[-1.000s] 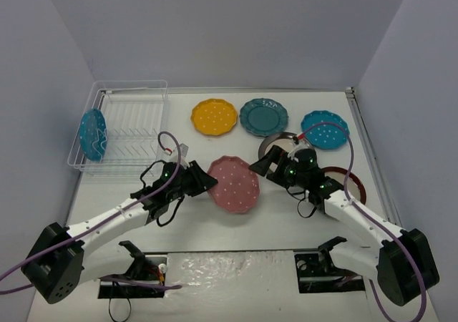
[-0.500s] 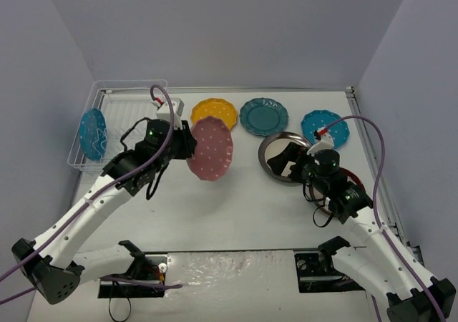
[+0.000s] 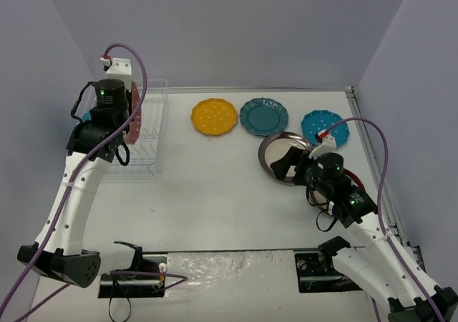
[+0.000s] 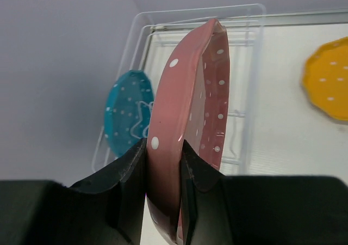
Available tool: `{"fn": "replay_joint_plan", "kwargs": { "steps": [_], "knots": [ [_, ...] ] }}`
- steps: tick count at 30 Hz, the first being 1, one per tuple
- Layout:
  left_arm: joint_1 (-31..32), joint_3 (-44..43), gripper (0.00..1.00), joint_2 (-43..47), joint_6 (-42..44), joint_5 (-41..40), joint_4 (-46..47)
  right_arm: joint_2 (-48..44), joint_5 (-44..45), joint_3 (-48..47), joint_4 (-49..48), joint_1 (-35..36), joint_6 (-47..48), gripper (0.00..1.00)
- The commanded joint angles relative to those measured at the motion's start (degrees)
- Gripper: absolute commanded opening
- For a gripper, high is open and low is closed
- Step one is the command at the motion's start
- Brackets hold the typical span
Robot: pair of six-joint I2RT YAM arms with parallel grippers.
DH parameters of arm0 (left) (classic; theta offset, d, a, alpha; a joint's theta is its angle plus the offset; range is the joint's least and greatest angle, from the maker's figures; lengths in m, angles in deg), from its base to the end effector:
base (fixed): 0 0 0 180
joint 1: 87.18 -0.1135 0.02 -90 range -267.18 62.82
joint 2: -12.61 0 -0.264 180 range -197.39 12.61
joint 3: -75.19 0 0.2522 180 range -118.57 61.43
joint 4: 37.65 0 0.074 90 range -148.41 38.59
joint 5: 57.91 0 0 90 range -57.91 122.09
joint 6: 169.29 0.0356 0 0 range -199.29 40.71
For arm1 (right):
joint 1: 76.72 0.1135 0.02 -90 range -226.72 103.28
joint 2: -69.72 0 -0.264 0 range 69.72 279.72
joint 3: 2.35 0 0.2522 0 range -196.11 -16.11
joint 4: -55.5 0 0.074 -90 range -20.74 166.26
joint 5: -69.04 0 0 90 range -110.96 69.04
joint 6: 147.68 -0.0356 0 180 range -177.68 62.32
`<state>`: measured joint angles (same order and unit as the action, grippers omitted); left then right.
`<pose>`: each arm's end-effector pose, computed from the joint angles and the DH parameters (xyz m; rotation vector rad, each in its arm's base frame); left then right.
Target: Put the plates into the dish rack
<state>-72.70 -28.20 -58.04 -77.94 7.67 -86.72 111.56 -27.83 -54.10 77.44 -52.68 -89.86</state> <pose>0.2426 -0.0475 0.4691 -0.0414 1.8356 0.2344 0.1615 0.0767 0.3102 0.0417 1.8525 0.8037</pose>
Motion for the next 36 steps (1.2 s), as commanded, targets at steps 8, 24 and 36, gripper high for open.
{"fn": "replay_joint_plan", "kwargs": {
  "steps": [8, 24, 36],
  "knots": [
    [-13.5, -5.5, 0.0, -10.0, 17.5, -1.6, 16.8, 2.7, -2.7, 0.3, -2.8, -0.3, 5.5, 1.0],
    [-22.5, -6.0, 0.0, -16.8, 24.0, 4.5, 22.7, 3.9, -6.1, 2.0, -6.0, 0.2, 6.5, 1.0],
    [-22.9, 4.1, 0.0, -18.1, 26.7, 2.2, 32.1, 4.0, -7.3, 2.2, -6.2, 0.4, 7.5, 1.0]
  ]
}}
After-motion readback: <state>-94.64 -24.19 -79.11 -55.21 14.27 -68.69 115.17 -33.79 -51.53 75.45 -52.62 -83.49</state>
